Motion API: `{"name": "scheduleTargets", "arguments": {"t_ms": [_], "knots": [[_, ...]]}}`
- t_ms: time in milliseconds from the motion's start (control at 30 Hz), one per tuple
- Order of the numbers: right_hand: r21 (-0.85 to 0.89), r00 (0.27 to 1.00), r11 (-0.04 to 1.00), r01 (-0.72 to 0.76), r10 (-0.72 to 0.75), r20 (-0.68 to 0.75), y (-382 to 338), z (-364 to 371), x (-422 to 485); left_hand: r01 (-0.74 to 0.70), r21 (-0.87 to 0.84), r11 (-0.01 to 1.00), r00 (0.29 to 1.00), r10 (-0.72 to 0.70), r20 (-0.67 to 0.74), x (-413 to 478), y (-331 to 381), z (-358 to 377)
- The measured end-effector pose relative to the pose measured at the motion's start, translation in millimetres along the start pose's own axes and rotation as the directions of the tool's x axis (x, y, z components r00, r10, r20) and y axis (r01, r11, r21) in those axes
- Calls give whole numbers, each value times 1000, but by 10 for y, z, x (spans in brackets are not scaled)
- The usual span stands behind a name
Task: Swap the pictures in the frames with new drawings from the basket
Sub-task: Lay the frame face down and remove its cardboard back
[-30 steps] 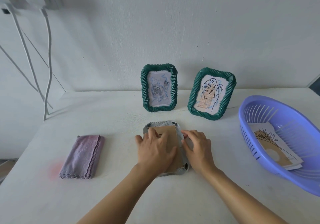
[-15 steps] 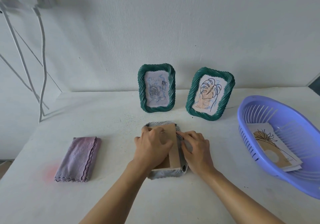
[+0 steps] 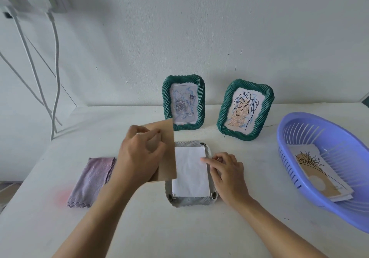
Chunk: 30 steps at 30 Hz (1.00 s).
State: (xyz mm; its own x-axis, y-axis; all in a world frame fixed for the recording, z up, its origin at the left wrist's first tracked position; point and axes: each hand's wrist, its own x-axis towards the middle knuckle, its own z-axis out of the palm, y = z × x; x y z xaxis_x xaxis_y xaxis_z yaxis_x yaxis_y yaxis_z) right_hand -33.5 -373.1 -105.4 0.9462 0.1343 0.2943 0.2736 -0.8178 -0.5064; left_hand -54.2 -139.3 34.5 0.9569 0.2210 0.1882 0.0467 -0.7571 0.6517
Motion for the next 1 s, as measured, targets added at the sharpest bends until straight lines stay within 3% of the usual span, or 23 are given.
{"name": "scheduleTargets", "arguments": {"t_ms": [100,300,667,1000], "knots": [[-11,1000,1000,3,-3,10,-5,-8,14,17,110,994,1000,-18,8,-78,-296,-33],[-25,1000,999,23,-23,-16,-11,10,21,-4,278,961,987,-41,155,-353,-839,239],[-48,999,999,22,-23,-25,-17,28,6,-48,541,840,999,35,35,-419,-986,439],[-58,999,998,22,-24,-38,-47,34,-4,-74,505,860,993,111,-43,-480,-1039,606]]}}
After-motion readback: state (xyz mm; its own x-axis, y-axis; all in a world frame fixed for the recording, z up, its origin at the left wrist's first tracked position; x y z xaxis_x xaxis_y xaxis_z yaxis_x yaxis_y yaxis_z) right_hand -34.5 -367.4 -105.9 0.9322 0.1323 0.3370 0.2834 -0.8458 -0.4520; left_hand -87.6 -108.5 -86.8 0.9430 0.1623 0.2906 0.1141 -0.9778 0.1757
